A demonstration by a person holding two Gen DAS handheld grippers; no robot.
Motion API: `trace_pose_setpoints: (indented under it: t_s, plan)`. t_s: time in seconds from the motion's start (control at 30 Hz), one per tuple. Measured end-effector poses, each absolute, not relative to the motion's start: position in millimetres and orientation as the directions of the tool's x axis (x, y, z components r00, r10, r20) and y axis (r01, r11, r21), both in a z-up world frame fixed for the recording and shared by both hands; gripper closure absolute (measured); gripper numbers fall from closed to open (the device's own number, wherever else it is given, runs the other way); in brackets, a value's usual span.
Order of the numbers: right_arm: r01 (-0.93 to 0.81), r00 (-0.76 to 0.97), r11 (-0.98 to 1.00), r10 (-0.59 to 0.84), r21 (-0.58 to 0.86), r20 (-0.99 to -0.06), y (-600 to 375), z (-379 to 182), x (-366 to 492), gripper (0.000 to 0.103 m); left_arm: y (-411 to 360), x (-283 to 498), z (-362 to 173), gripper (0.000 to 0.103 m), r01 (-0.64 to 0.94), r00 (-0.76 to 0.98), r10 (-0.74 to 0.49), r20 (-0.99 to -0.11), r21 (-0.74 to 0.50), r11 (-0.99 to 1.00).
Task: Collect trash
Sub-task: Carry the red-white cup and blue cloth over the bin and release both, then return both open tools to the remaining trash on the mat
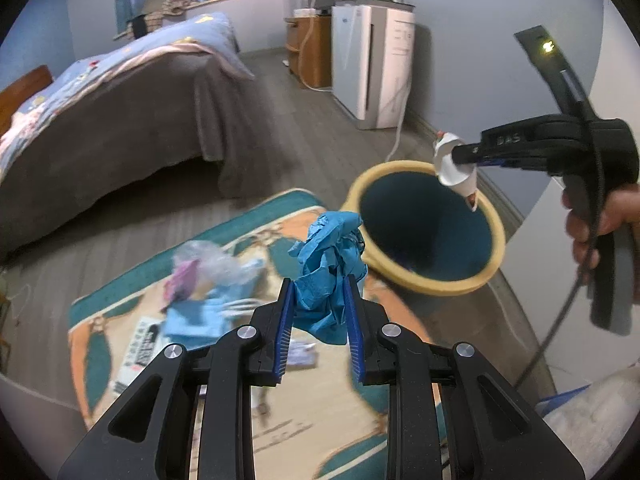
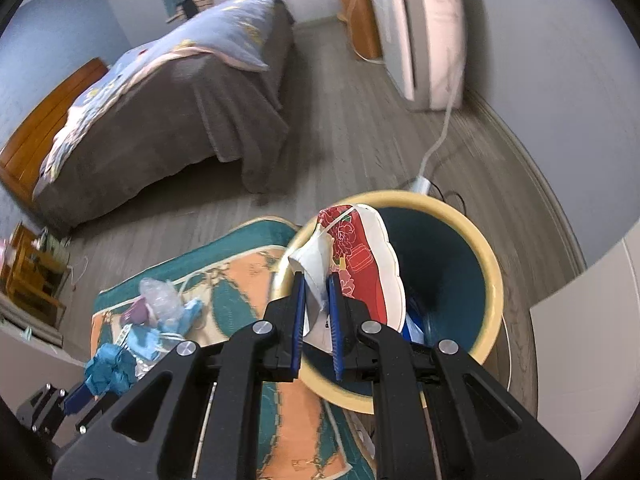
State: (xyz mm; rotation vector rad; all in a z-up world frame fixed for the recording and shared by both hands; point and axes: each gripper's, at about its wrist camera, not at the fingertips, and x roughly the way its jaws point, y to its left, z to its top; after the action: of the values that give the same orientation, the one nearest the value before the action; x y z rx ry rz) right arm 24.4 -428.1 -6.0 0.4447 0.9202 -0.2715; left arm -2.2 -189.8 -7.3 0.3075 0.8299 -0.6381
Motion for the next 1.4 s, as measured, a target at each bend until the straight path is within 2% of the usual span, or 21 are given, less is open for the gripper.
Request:
trace_pose_setpoints:
  t_s: [0.33, 0.67, 0.8, 0.93, 1.0, 1.03, 1.07, 1.1, 1.2, 1.3, 1.33, 1.37, 1.4]
  plan:
    - [0.486, 0.517, 0.841, -0.058, 0.237, -0.854, -458.3, -38.3, 22.4, 0.092, -253.0, -8.7, -28.8, 0.077, 0.715, 0.432, -0.413, -0.801, 0.026, 0.698]
    - [0.574, 0.470, 0.775, -0.047, 0.265, -0.881, -486.6, -63.3, 10.3, 0.092, -290.0, 16.4, -52.2, 0.077, 0.713, 0.378, -0.390, -0.839, -0.004, 0.701]
    - [0.560, 0.495, 0.780, -0.044, 0.279, -0.868, -484.0, -58.9, 12.1, 0.092, -301.0, 27.0, -60.2, 0.077, 0.707, 0.376, -0.385, -0.843, -0.008, 0.707]
    - [0.513, 0.571, 0.802, -0.055, 0.304, -0.819, -479.4, -43.4, 13.3, 0.092, -307.6, 41.5, -50.0, 0.076, 0.695, 0.417, -0.412, -0.810, -0.007, 0.719]
    - [0.501, 0.600, 0.808, -0.065, 0.310, -0.798, -477.7, -37.3, 13.2, 0.091, -308.9, 47.6, -40.7, 0.071, 0.688, 0.445, -0.440, -0.780, -0.016, 0.725]
    - [0.496, 0.610, 0.811, -0.071, 0.310, -0.789, -476.7, -34.5, 13.7, 0.091, -309.5, 49.4, -38.5, 0.062, 0.688, 0.446, -0.446, -0.776, -0.022, 0.726]
    - [0.494, 0.614, 0.813, -0.076, 0.308, -0.786, -476.2, -33.2, 14.3, 0.090, -310.4, 51.5, -37.0, 0.047, 0.686, 0.447, -0.446, -0.775, -0.022, 0.727]
    - [0.493, 0.617, 0.814, -0.079, 0.306, -0.783, -475.9, -32.1, 14.9, 0.087, -310.6, 52.2, -36.3, 0.041, 0.683, 0.456, -0.439, -0.774, -0.012, 0.730]
    - [0.492, 0.618, 0.817, -0.083, 0.302, -0.782, -474.8, -31.2, 16.4, 0.062, -309.4, 50.9, -38.4, 0.033, 0.690, 0.465, -0.430, -0.774, 0.013, 0.723]
    - [0.490, 0.609, 0.825, -0.093, 0.281, -0.787, -472.7, -30.9, 18.9, 0.048, -304.1, 49.6, -42.1, 0.023, 0.687, 0.468, -0.419, -0.778, 0.022, 0.726]
    - [0.486, 0.609, 0.828, -0.091, 0.280, -0.788, -471.8, -30.7, 19.6, 0.038, -301.1, 49.4, -43.1, 0.016, 0.686, 0.463, -0.420, -0.780, 0.016, 0.728]
    - [0.482, 0.611, 0.830, -0.089, 0.281, -0.787, -471.2, -30.3, 20.2, 0.032, -297.0, 48.7, -43.7, 0.010, 0.683, 0.462, -0.422, -0.780, 0.010, 0.731]
    - [0.479, 0.614, 0.831, -0.088, 0.282, -0.784, -470.3, -29.3, 20.7, 0.021, -292.6, 47.2, -44.0, 0.010, 0.679, 0.465, -0.423, -0.778, 0.007, 0.734]
